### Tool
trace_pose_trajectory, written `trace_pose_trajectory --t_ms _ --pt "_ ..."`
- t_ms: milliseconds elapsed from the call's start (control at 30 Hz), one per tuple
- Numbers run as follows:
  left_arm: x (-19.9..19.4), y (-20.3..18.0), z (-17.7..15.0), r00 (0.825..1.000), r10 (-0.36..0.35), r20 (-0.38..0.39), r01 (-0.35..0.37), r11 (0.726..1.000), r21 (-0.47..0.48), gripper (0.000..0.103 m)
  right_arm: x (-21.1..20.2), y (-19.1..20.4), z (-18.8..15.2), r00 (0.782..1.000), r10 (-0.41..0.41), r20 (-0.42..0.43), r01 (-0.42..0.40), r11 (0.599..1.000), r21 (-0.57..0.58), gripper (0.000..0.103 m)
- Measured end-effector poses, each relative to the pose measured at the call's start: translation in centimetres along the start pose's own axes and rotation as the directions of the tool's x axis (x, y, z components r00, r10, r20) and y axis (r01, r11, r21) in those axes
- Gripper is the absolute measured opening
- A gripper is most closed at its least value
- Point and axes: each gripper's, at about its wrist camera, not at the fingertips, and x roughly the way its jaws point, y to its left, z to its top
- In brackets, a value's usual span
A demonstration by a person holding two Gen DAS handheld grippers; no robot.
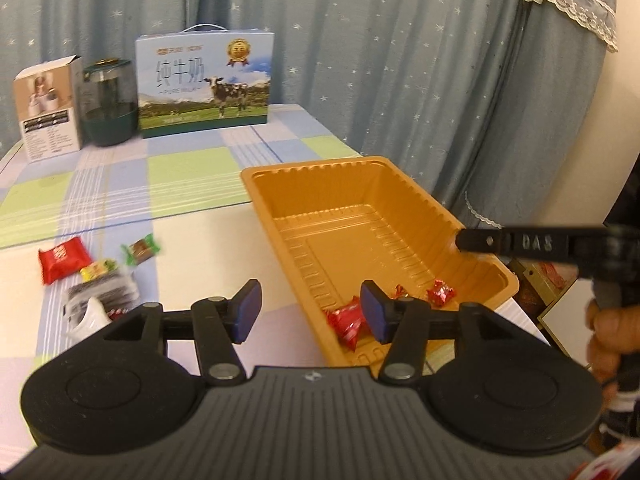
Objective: Organize snacks
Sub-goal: 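Carry both items over the orange tray and open both tools, then move both open tools back toward the remaining snacks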
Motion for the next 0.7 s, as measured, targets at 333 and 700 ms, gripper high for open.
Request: trace_pose_trajectory --t_ms 333,700 --pt "-3.6 2.2 -2.2 0.999 0.052 0.005 -0.052 0.998 -0.042 0.06 -2.4 -0.1 0.8 0.999 0.029 0.038 -0.031 0.998 0.059 0.037" --pt "-9.9 5.6 -5.3 0.988 0.15 0.026 -0.148 0.986 -0.08 0.07 -7.2 5.4 -2.2 0.995 0.069 0.067 -0.068 0.997 -0.022 0.038"
